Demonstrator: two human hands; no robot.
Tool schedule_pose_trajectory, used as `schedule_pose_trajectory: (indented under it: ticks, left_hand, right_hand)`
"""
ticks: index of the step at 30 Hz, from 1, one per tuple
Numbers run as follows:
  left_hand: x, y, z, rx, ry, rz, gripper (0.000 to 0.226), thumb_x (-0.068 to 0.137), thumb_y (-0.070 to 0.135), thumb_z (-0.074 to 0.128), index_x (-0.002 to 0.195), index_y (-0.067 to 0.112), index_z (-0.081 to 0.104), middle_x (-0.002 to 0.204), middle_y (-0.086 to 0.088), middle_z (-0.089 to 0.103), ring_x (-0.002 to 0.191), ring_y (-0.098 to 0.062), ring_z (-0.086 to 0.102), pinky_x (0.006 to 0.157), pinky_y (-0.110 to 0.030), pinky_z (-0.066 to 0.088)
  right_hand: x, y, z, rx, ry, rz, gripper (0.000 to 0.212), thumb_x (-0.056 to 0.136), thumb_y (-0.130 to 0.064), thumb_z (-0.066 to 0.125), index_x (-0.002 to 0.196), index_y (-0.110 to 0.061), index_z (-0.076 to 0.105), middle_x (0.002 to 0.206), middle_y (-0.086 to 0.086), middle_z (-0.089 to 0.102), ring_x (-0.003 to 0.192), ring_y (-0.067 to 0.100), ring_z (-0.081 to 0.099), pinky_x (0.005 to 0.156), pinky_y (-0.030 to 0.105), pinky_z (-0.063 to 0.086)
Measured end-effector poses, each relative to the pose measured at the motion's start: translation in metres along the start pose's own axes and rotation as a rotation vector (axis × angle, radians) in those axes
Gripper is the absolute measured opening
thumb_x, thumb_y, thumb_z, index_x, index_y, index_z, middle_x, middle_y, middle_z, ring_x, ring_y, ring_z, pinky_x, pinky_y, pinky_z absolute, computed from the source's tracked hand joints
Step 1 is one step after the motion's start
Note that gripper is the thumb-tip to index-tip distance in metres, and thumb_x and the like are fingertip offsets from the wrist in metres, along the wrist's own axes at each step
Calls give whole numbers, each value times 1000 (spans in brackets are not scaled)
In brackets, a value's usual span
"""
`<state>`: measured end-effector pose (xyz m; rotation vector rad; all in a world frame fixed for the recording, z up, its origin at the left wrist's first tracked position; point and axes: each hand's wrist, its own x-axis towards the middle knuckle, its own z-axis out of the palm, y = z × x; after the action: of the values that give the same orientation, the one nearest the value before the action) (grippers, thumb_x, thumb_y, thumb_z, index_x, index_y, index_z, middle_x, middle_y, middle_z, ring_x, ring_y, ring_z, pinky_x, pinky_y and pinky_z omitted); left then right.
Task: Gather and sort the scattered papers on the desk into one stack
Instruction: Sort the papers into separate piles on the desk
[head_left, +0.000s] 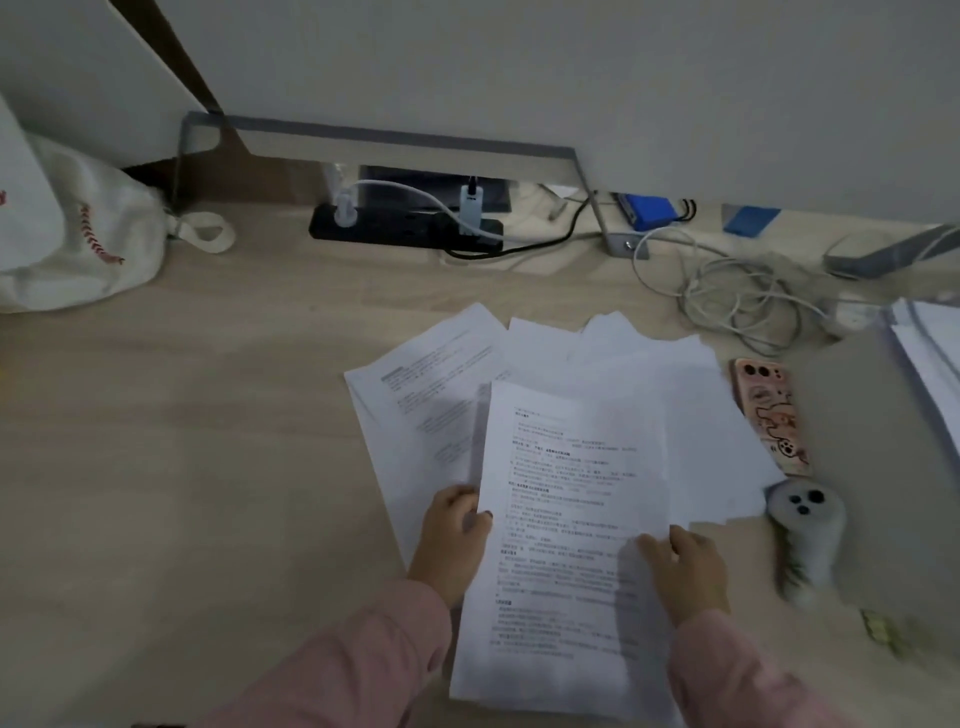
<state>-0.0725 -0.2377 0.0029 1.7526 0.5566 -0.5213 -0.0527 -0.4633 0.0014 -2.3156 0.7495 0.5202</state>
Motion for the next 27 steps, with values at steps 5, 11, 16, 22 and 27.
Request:
schedule_pose_trajectory:
  ticks: [5, 11, 16, 22, 27]
  left_hand:
    - [2, -5, 23, 78, 57, 1, 42, 88, 18, 50, 129, 21, 46, 127, 2, 39, 116, -10, 39, 108, -30, 31]
    - [14, -5, 26, -208, 154, -192, 31, 86, 7, 48, 115, 1, 53, 111, -17, 61, 88, -18, 53, 71, -25, 44]
    - [20, -1, 25, -190, 125, -234, 14, 86, 9, 49, 84, 13, 63, 96, -11, 63, 85, -22, 57, 75, -29, 47]
    - [8, -1, 33, -213, -13, -224, 24, 91, 13, 49, 114, 15, 47, 99, 1, 56, 91, -16, 55, 73, -21, 44]
    - [-12, 15, 11, -257, 110, -111, 27, 90, 8, 47, 116, 10, 53, 95, 3, 62, 87, -16, 59, 75, -24, 47]
  right_hand:
    - [8, 13, -1, -34, 39, 25, 44, 82, -8, 61, 124, 1, 50, 130, 28, 43, 116, 43, 44, 103, 42, 34]
    - [34, 18, 0, 44, -81, 49, 40, 83, -15, 59, 121, -2, 55, 114, 19, 62, 102, 34, 58, 92, 39, 47]
    - [44, 16, -4, 148, -216, 153, 34, 84, -14, 56, 98, 17, 57, 104, 32, 63, 91, 38, 61, 85, 42, 48]
    - [25, -2, -7, 262, -284, 72, 12, 87, -8, 55, 93, 1, 50, 95, 14, 54, 91, 26, 51, 79, 33, 39]
    - [0, -30, -12, 394, -270, -34, 12, 86, 4, 47, 93, -2, 54, 103, 20, 59, 88, 26, 52, 77, 31, 40]
